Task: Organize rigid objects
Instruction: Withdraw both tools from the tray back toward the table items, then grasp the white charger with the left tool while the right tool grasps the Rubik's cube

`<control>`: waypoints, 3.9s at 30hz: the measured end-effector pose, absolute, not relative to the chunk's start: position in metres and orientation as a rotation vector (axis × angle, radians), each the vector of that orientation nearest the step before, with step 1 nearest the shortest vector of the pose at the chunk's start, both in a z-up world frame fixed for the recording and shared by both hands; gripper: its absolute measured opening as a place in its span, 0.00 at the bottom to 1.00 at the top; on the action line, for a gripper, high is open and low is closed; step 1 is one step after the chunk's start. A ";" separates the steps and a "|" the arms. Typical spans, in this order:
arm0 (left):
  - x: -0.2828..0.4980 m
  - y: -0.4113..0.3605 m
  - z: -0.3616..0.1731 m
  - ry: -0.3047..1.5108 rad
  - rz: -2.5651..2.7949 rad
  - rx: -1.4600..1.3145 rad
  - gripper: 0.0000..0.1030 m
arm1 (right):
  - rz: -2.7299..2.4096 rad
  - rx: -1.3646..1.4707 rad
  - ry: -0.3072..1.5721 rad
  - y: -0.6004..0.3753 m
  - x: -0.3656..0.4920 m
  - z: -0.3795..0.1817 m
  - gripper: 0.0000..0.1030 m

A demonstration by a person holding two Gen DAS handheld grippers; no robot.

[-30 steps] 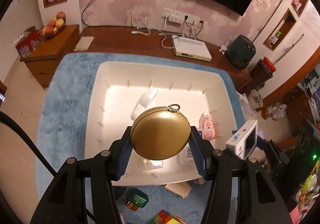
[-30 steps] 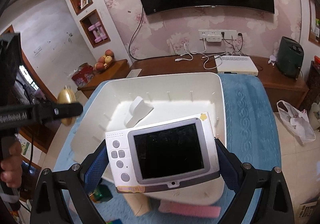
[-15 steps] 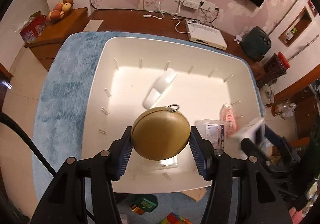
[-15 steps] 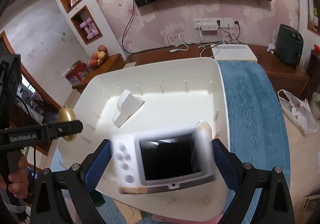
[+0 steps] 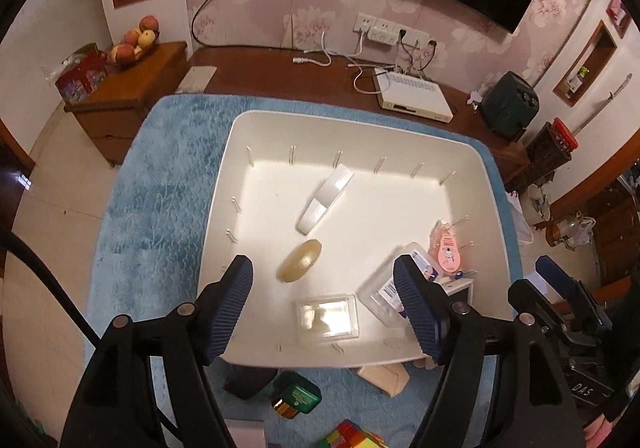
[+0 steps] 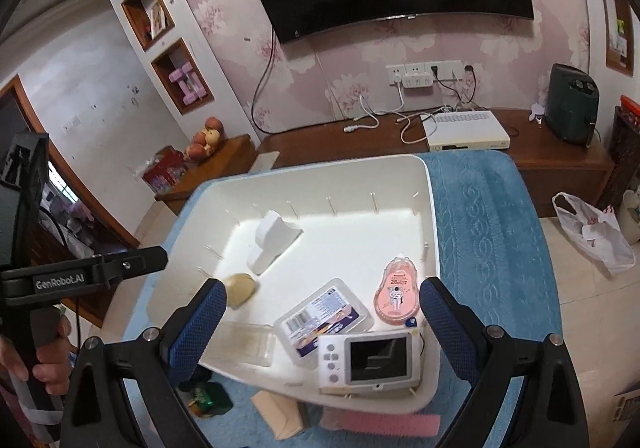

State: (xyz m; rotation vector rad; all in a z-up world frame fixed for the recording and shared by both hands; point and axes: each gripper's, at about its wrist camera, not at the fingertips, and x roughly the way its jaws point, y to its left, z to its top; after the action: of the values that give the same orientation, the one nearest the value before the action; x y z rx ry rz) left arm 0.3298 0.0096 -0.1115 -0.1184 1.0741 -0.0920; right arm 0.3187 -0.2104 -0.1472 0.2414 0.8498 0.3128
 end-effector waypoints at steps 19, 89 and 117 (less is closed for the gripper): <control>0.222 0.014 -0.074 0.967 -0.128 -0.108 0.76 | 0.289 0.217 0.786 -0.214 0.203 -0.110 0.95; 0.230 0.101 -0.223 1.512 -0.376 -0.150 0.79 | -0.119 0.960 1.415 -0.137 0.178 -0.274 0.95; 0.226 0.085 -0.268 1.678 -0.066 -0.291 0.79 | 0.007 0.965 1.678 -0.155 0.223 -0.308 0.79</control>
State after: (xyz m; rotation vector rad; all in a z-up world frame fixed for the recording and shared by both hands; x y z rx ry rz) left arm 0.2263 0.0849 -0.2676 -0.2910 1.6779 -0.0662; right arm 0.2235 -0.1546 -0.3082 0.9652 1.6784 0.0073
